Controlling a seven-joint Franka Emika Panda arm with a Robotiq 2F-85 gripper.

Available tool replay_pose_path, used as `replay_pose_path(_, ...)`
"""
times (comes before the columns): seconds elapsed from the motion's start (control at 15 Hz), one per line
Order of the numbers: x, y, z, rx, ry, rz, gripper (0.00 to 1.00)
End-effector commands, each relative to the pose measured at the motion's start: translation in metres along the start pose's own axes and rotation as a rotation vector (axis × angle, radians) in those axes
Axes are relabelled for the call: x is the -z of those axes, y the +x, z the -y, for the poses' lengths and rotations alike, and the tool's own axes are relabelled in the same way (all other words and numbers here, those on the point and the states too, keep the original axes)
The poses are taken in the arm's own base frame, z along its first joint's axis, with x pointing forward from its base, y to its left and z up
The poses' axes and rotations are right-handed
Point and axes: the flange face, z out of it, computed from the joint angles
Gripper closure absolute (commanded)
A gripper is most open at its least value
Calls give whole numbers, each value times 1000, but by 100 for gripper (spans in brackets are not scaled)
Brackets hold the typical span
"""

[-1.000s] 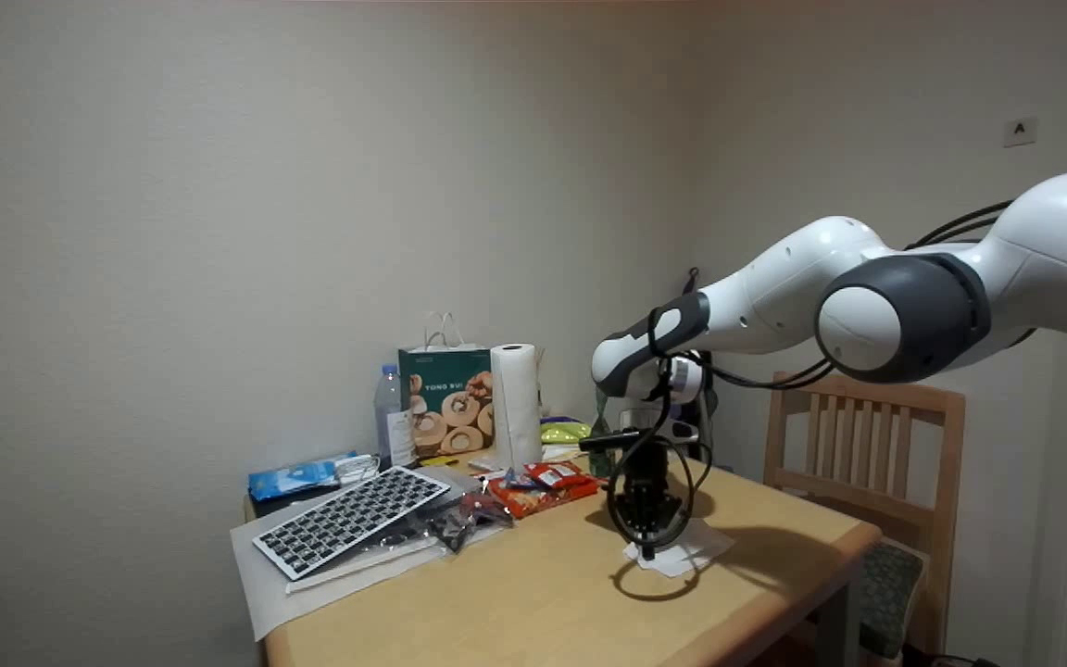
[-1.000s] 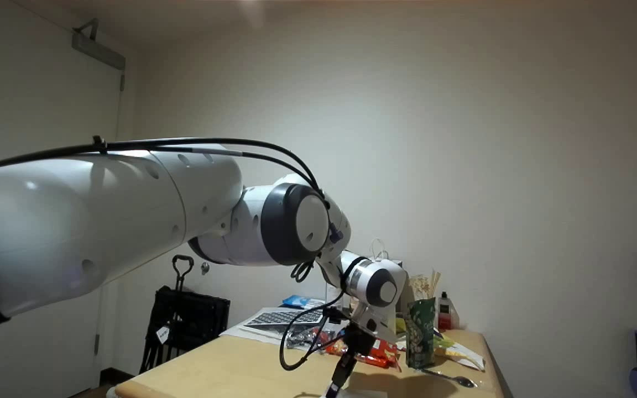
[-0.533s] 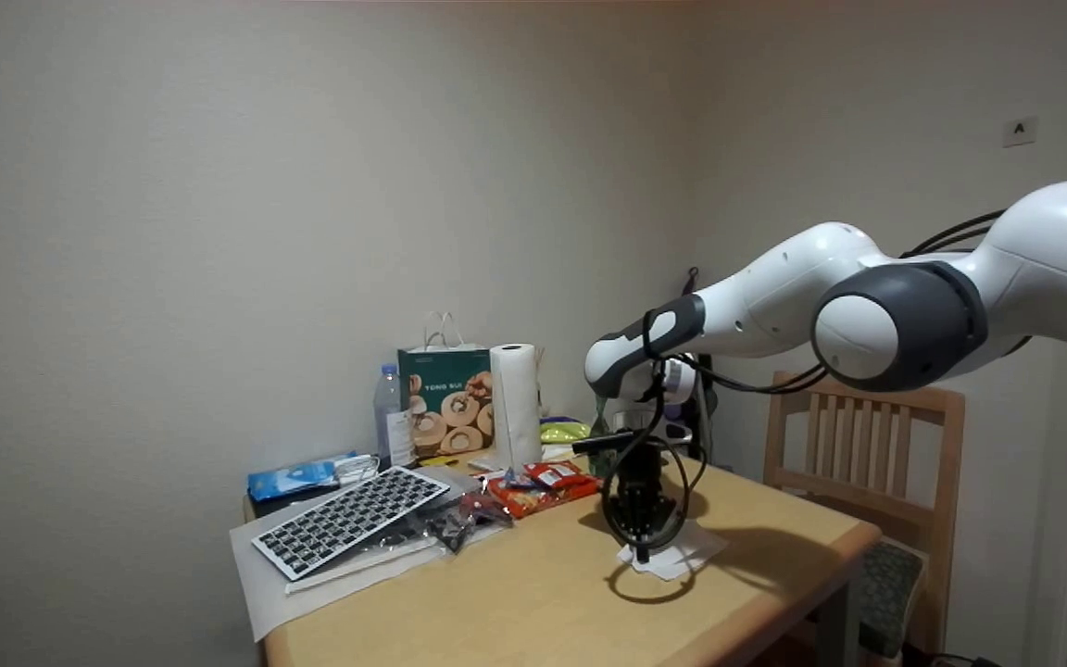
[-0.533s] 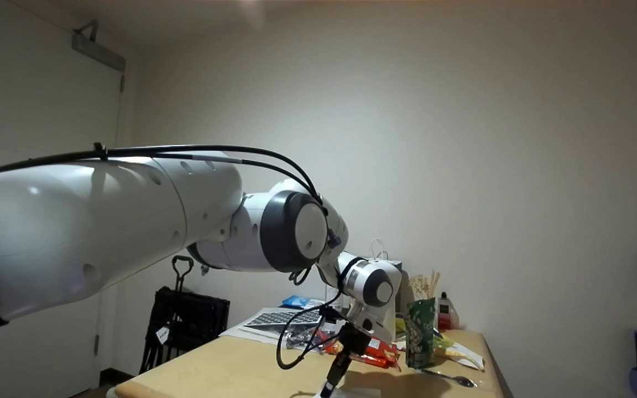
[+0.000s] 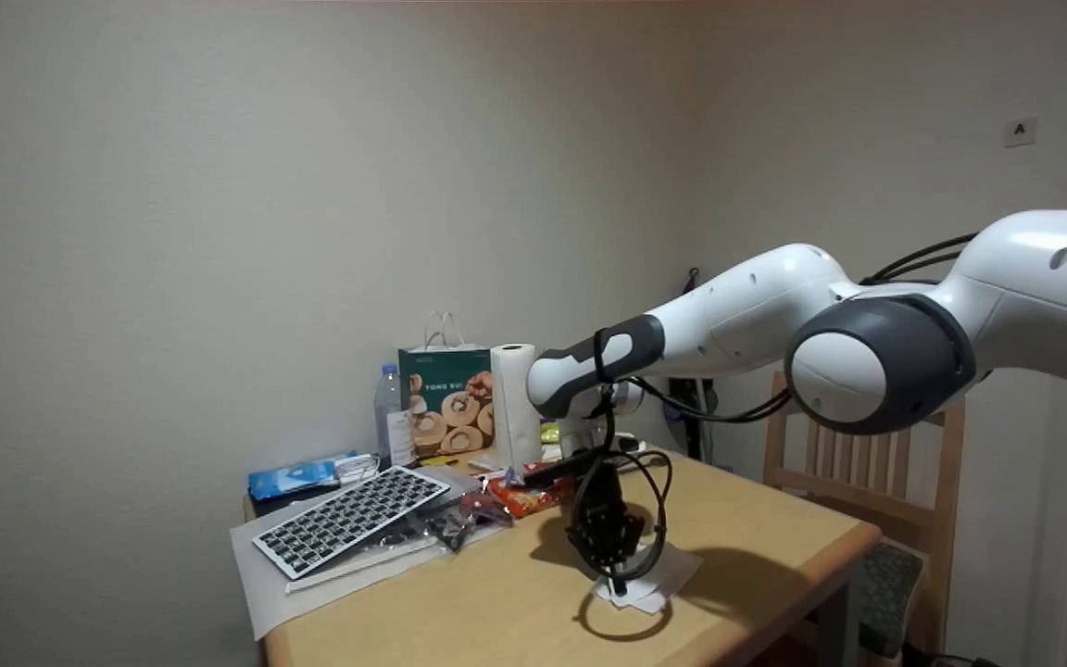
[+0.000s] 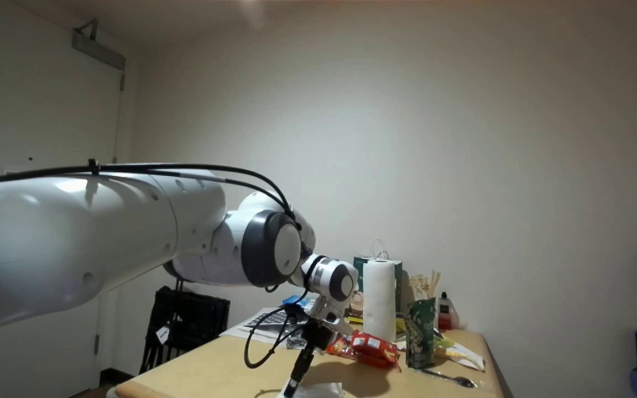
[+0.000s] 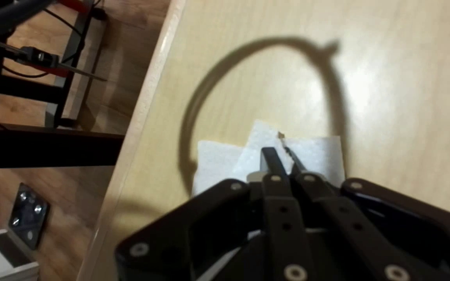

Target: Use the white napkin to wipe the table

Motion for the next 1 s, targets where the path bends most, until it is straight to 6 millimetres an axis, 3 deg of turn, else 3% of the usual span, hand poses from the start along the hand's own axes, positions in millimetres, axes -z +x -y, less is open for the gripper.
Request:
replay_pose_path(0.0,-3,-9,3,12,-21,-16,98)
replay_pose_path(0.13,-5,-16,5,22,-34,-31,100)
replay_pose_path(0.33,6,24,-3,-122,3,-148,100)
replay_pose_path(0.67,32,115,-42,-369,94,-162,100)
replay_pose_path(0.73,32,126,-48,-407,95,-126,100)
replay_pose_path(0.8,37,103,-37,-323,75,-167,98)
replay_pose_path(0.93,40,127,-50,-368,86,-141,98)
